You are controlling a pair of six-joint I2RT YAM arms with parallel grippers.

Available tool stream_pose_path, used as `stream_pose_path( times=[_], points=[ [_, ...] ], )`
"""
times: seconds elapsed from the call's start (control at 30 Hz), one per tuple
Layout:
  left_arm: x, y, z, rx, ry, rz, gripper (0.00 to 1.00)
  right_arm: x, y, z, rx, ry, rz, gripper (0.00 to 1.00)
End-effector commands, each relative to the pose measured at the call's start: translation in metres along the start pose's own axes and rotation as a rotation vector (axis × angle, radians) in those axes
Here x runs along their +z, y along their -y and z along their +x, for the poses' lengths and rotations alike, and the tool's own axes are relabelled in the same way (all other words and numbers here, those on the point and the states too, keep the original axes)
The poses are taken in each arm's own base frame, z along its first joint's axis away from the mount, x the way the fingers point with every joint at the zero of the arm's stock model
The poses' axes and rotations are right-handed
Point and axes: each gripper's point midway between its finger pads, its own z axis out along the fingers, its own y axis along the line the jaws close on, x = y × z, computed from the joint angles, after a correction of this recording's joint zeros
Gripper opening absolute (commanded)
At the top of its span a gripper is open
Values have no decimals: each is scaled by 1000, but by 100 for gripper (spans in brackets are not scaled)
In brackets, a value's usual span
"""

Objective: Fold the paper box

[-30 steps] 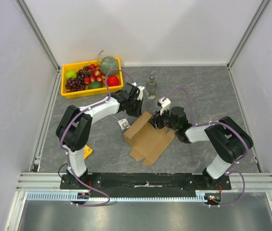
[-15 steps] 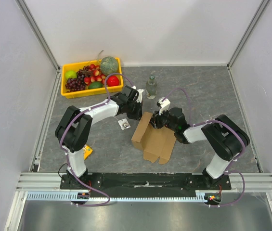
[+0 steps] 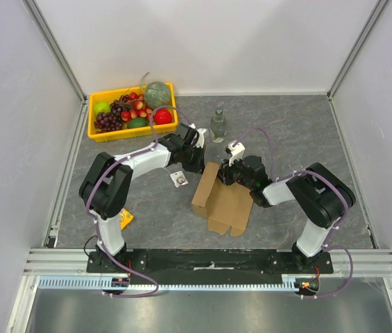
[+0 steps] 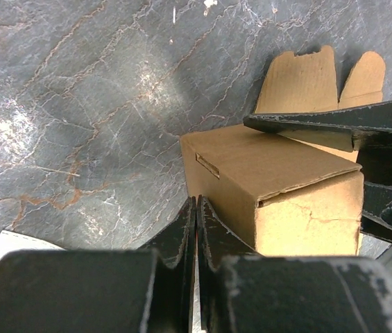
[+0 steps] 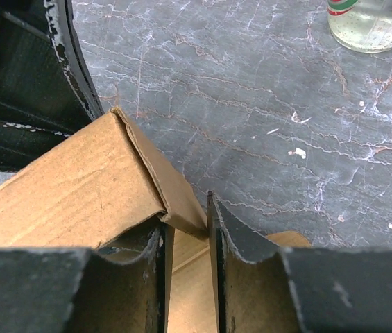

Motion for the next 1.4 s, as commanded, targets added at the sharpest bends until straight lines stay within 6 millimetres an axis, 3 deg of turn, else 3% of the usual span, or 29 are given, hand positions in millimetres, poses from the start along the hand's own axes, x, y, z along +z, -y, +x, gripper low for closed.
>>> stream_pose_path(
  times=[0.0,0.3,0.6,0.7,0.9,1.07,1.1,1.27,1.37],
  points=[
    [-11,22,-15,-10,55,80,6,11,-6,-27,-1,82,-14,29],
    [-9,21,-11,-13,49,80,6,13,-9,-29,-4,80,-16,26],
    [-20,-16,-17,-132,95,-85,6,-7,-12,-26,-44,79,-22,44],
    [-29,-29,-20,-161,123,-137,6,-16,-11,-24,-55,64,-13,49],
    [-56,-46,-29,-186,188,-212,8,-39,-8,-16,-51,18,28,50],
    [-96,-47,-41,-175,291,-276,12,-72,3,-13,50,-18,151,51],
    [-105,-42,-43,-168,312,-269,15,-80,5,-18,70,-10,177,53],
    [-145,-6,-51,-47,428,-234,31,-114,19,-7,212,-91,343,57],
    [-153,35,-39,101,448,-241,46,-135,27,-8,292,-84,442,60]
  ],
)
